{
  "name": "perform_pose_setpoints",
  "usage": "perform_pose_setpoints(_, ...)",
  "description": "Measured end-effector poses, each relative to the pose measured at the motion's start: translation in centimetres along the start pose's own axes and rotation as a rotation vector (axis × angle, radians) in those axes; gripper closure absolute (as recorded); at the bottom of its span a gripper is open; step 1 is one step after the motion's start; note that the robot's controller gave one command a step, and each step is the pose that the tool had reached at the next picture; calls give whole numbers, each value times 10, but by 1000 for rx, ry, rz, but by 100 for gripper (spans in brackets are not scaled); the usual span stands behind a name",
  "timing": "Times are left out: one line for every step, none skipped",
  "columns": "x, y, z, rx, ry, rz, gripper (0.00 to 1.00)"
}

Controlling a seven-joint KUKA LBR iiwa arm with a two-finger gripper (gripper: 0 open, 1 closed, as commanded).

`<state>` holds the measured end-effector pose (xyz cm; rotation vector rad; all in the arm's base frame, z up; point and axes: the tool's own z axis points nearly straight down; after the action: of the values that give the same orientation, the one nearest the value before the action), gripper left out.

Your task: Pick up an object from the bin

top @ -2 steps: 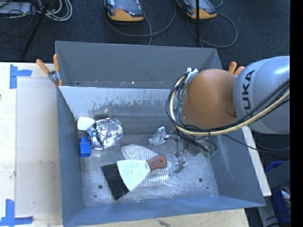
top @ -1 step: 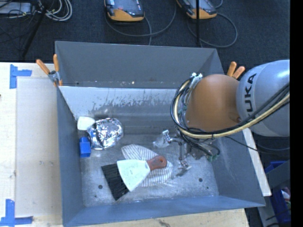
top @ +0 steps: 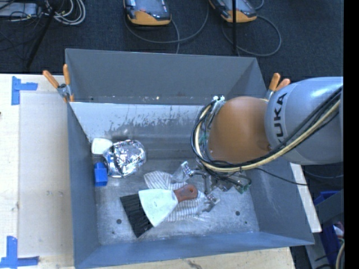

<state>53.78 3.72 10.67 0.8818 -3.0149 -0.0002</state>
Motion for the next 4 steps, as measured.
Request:
perform_pose_setpoints(-1, 3, 28, 0, 11, -203, 100)
perform_pose_setpoints(-1, 3, 28, 0, 11, -203, 100)
perform_pose_setpoints(0, 3, 27, -1, 11, -203, 100)
perform_pose_setpoints(0, 4, 23, 1, 2, -202, 100)
